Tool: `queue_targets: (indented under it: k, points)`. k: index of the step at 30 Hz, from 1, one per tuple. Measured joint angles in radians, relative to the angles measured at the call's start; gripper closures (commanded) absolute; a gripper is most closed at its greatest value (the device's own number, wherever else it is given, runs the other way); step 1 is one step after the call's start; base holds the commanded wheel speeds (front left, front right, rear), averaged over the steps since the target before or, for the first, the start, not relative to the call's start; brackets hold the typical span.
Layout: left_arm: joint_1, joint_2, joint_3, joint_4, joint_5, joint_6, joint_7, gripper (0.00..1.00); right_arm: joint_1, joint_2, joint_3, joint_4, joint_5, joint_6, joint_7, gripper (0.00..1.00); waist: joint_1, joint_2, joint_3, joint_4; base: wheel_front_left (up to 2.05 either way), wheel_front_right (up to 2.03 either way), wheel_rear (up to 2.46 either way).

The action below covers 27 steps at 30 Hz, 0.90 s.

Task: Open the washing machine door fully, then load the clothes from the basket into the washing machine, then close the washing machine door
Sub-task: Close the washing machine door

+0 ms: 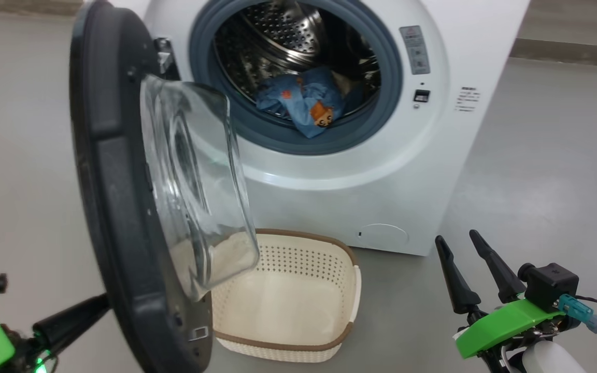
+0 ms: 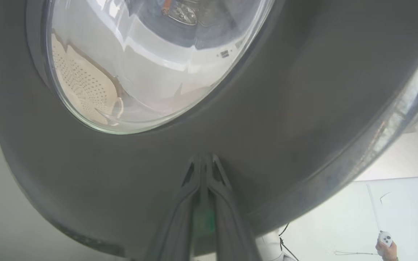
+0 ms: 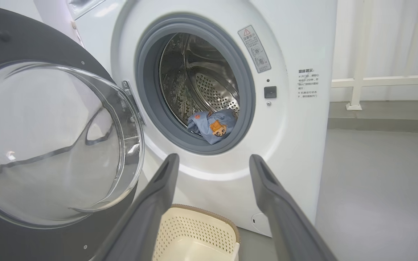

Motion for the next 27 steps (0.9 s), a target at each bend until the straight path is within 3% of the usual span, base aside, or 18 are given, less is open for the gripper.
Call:
queue_targets:
  k: [10, 27]
  points:
    - [0.004, -0.07, -0.026, -0.051, 0.0, 0.01, -0.03, 1.0, 0.0, 0.001, -0.01, -0.009, 0.0, 0.0, 0.0, 0.0, 0.0, 0.0, 0.005, -0.109, 0.0, 0.0, 0.0]
    - [-0.053, -0.136, 0.01, -0.027, 0.029, -0.035, -0.169, 1.0, 0.0, 0.005, -0.019, -0.038, -0.01, 0.0, 0.0, 0.0, 0.0, 0.0, 0.035, -0.356, 0.0, 0.0, 0.0]
